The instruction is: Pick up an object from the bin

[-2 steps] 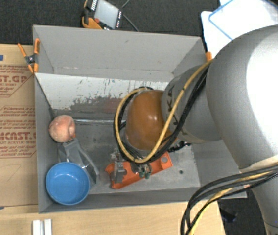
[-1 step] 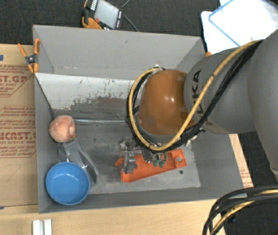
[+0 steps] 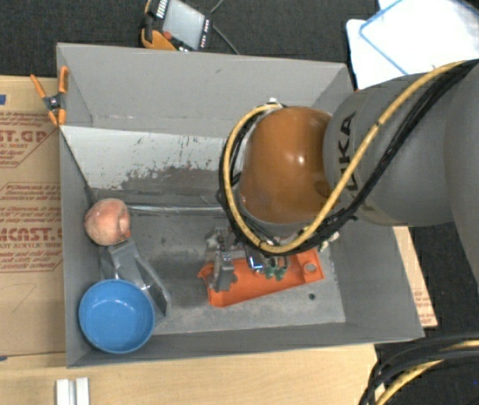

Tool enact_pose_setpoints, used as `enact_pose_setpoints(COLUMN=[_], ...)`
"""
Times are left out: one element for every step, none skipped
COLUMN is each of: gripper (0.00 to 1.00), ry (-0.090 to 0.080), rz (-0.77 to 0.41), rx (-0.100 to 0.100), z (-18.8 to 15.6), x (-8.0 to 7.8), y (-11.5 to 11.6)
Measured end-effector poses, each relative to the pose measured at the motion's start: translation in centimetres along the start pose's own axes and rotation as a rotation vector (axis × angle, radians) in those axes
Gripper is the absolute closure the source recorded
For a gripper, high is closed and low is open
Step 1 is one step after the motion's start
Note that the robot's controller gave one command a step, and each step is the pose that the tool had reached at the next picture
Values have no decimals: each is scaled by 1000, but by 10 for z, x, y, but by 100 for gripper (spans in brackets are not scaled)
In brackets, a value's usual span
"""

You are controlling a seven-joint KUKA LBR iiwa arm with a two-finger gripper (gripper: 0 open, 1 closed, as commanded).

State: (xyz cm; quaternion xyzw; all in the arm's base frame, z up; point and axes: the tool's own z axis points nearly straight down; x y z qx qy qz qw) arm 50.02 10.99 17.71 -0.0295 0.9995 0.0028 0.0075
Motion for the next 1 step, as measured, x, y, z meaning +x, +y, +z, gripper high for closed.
enact_pose_setpoints(gripper=[100], ry=[15], rz=[-9], rx=[3], z=[-12], x=[8], y=[-3])
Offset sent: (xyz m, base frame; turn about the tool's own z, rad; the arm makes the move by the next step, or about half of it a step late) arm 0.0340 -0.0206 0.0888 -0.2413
